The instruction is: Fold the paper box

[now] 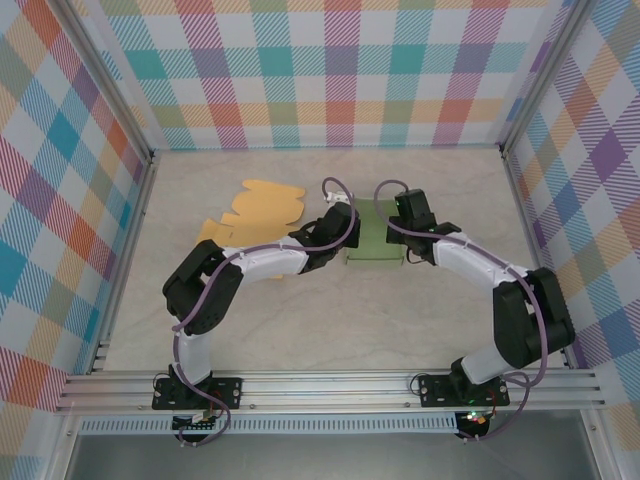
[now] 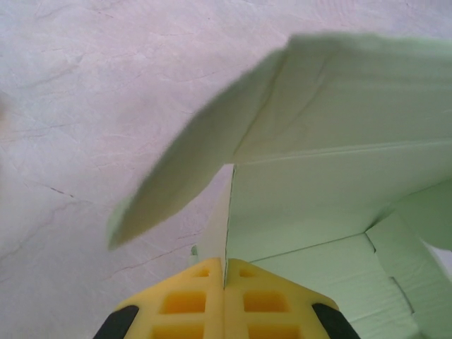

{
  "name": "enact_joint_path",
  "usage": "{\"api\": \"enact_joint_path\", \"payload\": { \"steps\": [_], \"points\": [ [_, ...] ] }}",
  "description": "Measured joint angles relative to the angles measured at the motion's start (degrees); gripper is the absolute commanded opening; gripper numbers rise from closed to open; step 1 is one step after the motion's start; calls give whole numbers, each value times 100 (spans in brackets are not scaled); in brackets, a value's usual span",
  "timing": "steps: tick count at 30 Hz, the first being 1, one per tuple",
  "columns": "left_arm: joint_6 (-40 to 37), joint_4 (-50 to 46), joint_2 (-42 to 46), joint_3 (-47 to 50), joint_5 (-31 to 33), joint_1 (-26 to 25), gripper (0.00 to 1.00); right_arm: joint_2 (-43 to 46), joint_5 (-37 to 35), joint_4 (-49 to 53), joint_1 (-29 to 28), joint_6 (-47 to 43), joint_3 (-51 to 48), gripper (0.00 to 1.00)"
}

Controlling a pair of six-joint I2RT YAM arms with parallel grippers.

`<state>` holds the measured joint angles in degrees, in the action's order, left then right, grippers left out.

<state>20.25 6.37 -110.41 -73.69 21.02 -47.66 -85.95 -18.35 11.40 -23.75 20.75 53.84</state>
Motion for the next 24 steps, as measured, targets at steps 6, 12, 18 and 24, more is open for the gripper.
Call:
{"api": "enact_joint_path", "payload": {
  "steps": [6, 12, 18, 24],
  "points": [
    [330, 44, 0, 35, 57, -37, 1, 177, 22, -212, -35, 4, -269, 0],
    [490, 350, 0, 243, 195, -127, 1, 304, 20, -387, -92, 4, -487, 0],
    [570, 658, 0, 584, 358, -238, 1, 479, 22, -501, -190, 26, -782, 0],
    [588, 1071, 87, 992, 509, -328, 1, 634, 17, -658, -315, 26, -1139, 0]
  ]
}}
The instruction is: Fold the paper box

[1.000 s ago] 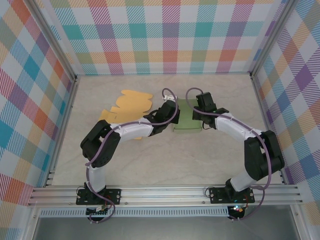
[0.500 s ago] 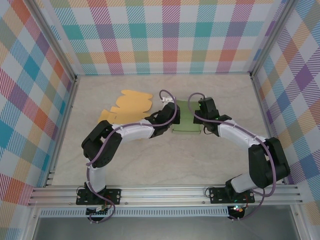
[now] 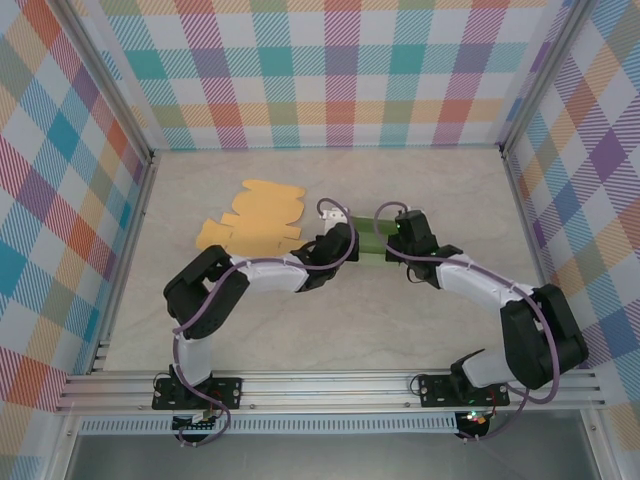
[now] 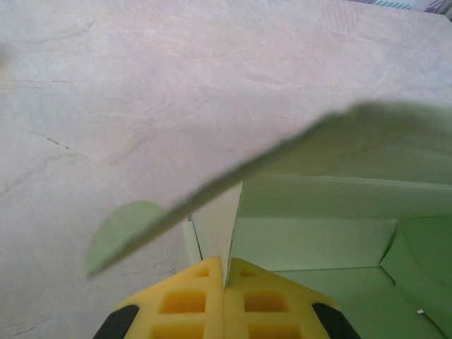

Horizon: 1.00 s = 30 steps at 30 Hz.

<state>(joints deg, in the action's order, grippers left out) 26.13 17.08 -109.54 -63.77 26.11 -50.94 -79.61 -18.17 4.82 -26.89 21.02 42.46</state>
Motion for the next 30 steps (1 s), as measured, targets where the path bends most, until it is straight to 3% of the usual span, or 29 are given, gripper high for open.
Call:
{"api": "enact_joint_path", "payload": {
  "steps": [3, 14, 17, 23, 30],
  "points": [
    [-7, 125, 94, 179, 17, -4, 2, 105, 2, -166, -83, -2, -177, 0],
    [-15, 251, 391, 964, -111, -116, 46, 315, -33, -424, -348, -2, -719, 0],
    [0, 247, 595, 1084, -114, -190, 53, 376, -70, -446, -363, -2, -800, 2],
    [57, 214, 1226, 1342, -48, -378, 78, 393, -98, -485, -396, -2, -835, 6],
    [267, -42, 1902, 1812, 35, -643, 85, 398, -133, -479, -407, -2, -861, 17]
  ]
}}
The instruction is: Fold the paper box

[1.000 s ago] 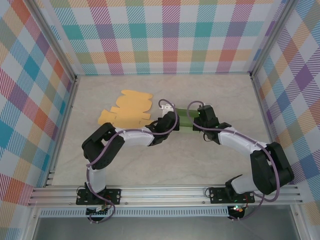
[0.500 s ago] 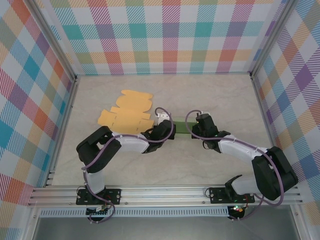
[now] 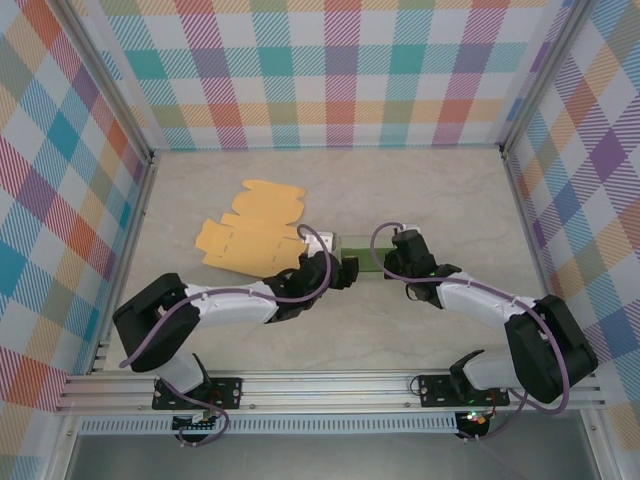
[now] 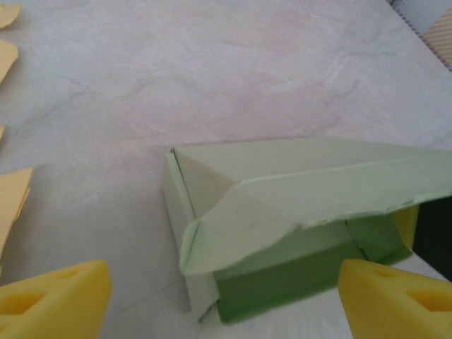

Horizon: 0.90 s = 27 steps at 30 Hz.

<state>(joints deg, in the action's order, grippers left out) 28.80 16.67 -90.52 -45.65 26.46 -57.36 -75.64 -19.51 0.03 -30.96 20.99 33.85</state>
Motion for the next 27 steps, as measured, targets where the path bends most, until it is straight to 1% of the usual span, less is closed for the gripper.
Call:
{"api": "enact_joint_path", "payload": {
  "steps": [2, 3, 4, 6, 10, 13, 16, 19, 21, 24, 27],
  "points": [
    [68, -144, 212, 177, 24, -81, 85, 24, 7, 52, -17, 2, -42, 25],
    [116, -227, 352, 271, 24, -125, 85, 48, 4, 116, -24, 17, -55, 29],
    [160, -326, 511, 361, 24, -173, 85, 90, 11, 160, -33, 26, -70, 37],
    [201, -514, 841, 476, 31, -256, 85, 229, 24, 275, -50, 57, -87, 45],
    [254, -774, 1545, 511, 63, -365, 85, 667, 79, 549, -81, 87, -92, 62],
    [275, -892, 1998, 511, 74, -365, 85, 1073, 173, 828, -96, 129, -98, 71],
    [254, -1084, 2243, 479, 201, -365, 100, 1563, 293, 1228, -101, 208, -98, 83],
    [118, -1576, 2203, 190, 463, -363, 100, 2052, 396, 1663, -101, 291, -79, 93],
    [17, -1980, 2063, -221, 656, -326, 100, 2315, 424, 2015, -101, 341, 44, 99],
    [-151, -2387, 1742, -927, 817, -201, 100, 2420, 389, 2481, -101, 387, 514, 100],
    [-365, -2599, 1375, -1495, 922, 39, 100, 2197, 278, 2765, -81, 382, 1193, 99]
  ]
}}
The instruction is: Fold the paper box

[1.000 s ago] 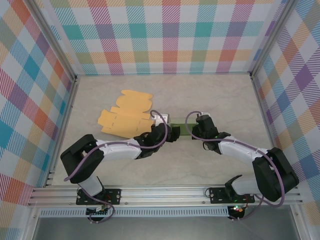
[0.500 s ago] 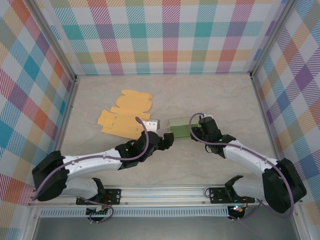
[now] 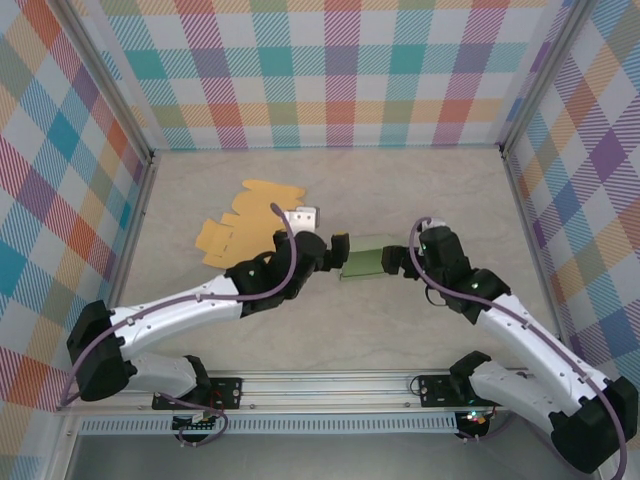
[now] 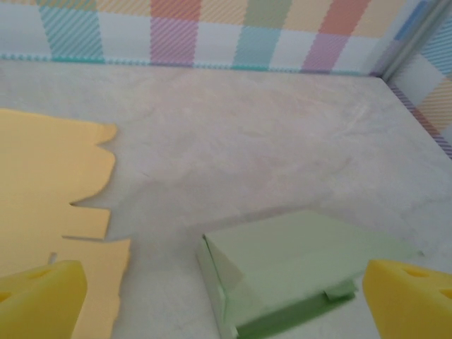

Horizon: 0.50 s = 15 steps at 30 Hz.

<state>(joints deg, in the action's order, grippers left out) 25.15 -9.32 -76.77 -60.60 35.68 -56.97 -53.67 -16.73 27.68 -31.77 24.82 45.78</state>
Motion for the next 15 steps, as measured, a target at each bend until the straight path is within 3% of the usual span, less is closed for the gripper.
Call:
{"api": "enact_joint_path", "payload": {
  "steps": [8, 15],
  "points": [
    [-249, -229, -1014, -658, -271, 817, 96, -1759, 52, 284, 400, -175, 1526, 95],
    [-313, -413, -2142, -1309, -975, 1058, 95, -2957, 385, 437, 769, -295, 1862, 94]
  ]
}}
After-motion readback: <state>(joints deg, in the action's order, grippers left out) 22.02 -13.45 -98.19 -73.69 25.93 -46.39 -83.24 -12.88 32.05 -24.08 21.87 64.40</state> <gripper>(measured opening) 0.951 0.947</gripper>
